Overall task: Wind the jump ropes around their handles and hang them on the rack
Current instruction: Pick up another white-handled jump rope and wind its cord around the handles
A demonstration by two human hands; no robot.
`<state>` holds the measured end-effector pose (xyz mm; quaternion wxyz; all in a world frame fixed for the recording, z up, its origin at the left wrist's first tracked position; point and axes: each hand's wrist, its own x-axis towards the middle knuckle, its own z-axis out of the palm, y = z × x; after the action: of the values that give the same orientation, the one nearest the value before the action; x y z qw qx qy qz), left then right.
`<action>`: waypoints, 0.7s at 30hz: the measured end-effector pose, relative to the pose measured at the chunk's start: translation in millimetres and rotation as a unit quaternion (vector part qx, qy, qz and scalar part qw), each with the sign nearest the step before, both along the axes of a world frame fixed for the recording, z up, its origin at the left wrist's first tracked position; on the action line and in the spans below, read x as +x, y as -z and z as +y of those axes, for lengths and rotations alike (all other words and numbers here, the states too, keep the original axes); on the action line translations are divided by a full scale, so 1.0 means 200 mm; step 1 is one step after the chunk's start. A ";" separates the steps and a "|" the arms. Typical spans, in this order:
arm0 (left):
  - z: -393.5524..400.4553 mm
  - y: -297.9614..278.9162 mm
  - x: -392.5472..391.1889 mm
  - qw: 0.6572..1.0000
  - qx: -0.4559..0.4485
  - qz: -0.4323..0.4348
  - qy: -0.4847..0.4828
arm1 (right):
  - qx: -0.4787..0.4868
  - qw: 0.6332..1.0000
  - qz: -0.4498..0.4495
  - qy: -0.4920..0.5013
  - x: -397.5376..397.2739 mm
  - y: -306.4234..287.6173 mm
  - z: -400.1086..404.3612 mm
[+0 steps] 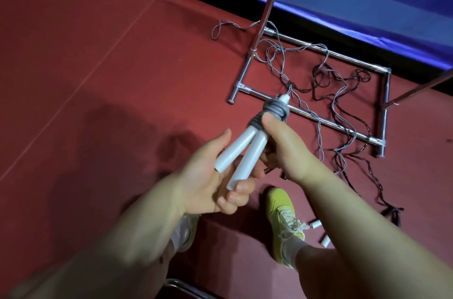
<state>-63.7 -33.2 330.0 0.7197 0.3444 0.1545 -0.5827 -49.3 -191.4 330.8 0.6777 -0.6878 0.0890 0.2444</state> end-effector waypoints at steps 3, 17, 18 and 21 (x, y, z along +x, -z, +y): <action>-0.01 0.02 0.02 0.994 0.103 -0.041 -0.011 | -0.069 0.997 0.006 -0.032 0.02 0.04 -0.01; -0.05 0.08 0.05 0.912 0.371 -0.172 -0.036 | -0.243 0.969 0.001 -0.042 0.04 0.16 0.01; -0.05 0.09 0.05 0.903 0.385 -0.185 -0.035 | -0.245 0.969 0.007 -0.031 0.04 0.16 0.02; -0.05 0.10 0.06 0.865 0.438 -0.242 -0.039 | -0.235 0.972 0.025 -0.011 0.05 0.16 0.06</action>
<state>-52.5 -42.3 309.6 0.5320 0.7479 0.2279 -0.3251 -38.7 -178.7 297.9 0.4922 -0.8221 0.1537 0.2413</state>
